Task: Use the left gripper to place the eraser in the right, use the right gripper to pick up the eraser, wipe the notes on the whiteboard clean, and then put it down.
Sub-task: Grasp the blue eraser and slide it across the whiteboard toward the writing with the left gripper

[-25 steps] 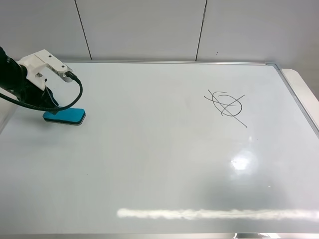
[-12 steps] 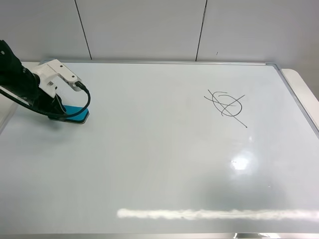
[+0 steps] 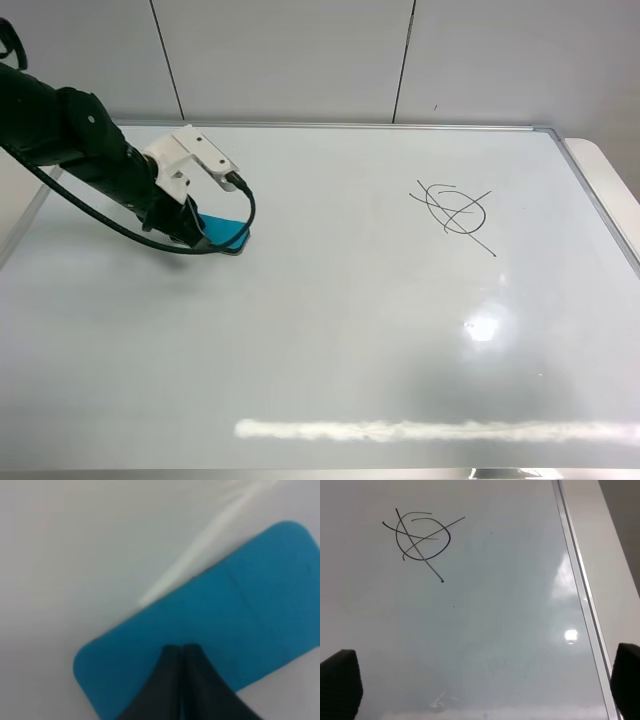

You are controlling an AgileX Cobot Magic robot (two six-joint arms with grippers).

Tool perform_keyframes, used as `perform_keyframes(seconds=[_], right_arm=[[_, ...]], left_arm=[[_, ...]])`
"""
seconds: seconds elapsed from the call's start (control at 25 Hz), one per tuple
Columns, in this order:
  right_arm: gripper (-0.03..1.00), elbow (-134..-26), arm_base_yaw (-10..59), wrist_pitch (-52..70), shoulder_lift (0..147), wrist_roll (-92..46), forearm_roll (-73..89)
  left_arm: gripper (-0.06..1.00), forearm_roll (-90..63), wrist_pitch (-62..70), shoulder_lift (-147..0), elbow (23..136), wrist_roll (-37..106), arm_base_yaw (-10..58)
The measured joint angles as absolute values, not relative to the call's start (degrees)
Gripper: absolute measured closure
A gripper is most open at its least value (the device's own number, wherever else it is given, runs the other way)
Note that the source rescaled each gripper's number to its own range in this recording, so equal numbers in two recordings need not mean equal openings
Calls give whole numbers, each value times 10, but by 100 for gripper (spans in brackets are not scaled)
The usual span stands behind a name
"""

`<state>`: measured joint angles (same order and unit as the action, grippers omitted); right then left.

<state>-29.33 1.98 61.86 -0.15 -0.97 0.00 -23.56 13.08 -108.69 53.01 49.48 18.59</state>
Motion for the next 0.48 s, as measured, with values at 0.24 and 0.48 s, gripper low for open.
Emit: perform_keyframes(seconds=[0.24,0.48], right_arm=[[-3,-293,20,619,-2,-10,0],[-3,-293,20,619,-2,-10,0]], left_arm=[[94,-240,124,-1091,530,418,288],[94,-241,104,-1107,541,337,379]])
